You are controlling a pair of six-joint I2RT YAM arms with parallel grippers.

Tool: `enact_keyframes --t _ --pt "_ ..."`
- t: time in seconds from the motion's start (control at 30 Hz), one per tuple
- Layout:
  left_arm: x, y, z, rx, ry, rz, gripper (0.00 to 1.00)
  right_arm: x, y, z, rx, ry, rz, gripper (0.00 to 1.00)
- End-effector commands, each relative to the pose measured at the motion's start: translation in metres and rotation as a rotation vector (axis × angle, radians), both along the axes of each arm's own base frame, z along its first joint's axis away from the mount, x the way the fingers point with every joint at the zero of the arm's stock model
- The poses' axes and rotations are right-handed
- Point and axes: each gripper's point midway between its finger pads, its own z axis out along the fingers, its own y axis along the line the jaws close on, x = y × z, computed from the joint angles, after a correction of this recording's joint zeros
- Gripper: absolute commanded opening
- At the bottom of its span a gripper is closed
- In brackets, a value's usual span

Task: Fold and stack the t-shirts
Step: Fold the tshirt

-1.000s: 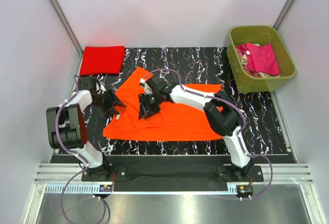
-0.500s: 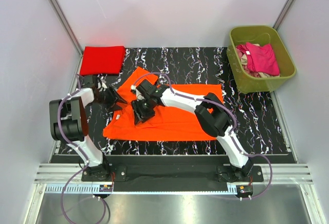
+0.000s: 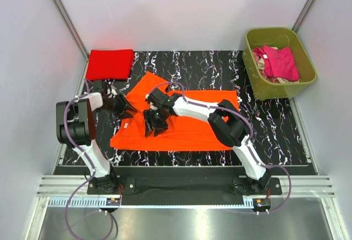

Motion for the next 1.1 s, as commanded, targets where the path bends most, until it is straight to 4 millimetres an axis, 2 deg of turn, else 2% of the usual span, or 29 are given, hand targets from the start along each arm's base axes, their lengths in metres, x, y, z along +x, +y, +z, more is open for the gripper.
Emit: enact_keyframes --t 0.0,0.1,0.2,0.3,0.37,0.4,0.43,0.57,0.6,0.77,0.97,1.07 --pt "0.015 -0.002 0.004 -0.004 -0.057 -0.034 0.44 0.006 0.010 0.043 0.080 -0.042 -0.046 0.57" --pt "0.016 -0.004 0.005 -0.005 -0.057 -0.039 0.38 0.002 0.012 0.041 0.083 -0.010 -0.045 0.57" --pt "0.017 -0.003 0.008 -0.002 -0.068 -0.047 0.40 0.000 0.011 0.039 0.078 0.017 -0.066 0.57" --pt "0.014 -0.005 0.006 -0.002 -0.057 -0.057 0.44 0.002 0.012 0.050 0.088 0.032 -0.115 0.58" --pt "0.011 -0.006 0.003 0.005 -0.047 -0.061 0.44 0.005 0.013 0.066 0.109 0.062 -0.177 0.61" --pt "0.010 -0.006 0.002 0.004 -0.040 -0.058 0.44 0.005 0.011 0.067 0.109 0.077 -0.201 0.61" --pt "0.008 -0.006 0.001 0.003 -0.036 -0.059 0.40 0.006 0.010 0.075 0.120 0.083 -0.222 0.61" --pt "0.005 -0.005 0.003 0.016 -0.037 -0.054 0.28 0.010 0.009 0.085 0.152 0.159 -0.373 0.61" --pt "0.006 -0.004 0.004 0.019 -0.042 -0.052 0.26 0.004 0.003 0.074 0.136 0.203 -0.401 0.60" --pt "0.006 -0.002 0.016 0.045 -0.062 -0.043 0.03 -0.003 0.006 0.056 0.178 0.349 -0.511 0.57" --pt "0.007 0.004 0.037 0.087 -0.101 -0.029 0.00 0.000 0.018 0.049 0.222 0.376 -0.564 0.48" --pt "0.005 0.004 0.044 0.086 -0.112 -0.026 0.00 -0.001 0.020 0.037 0.209 0.404 -0.606 0.45"
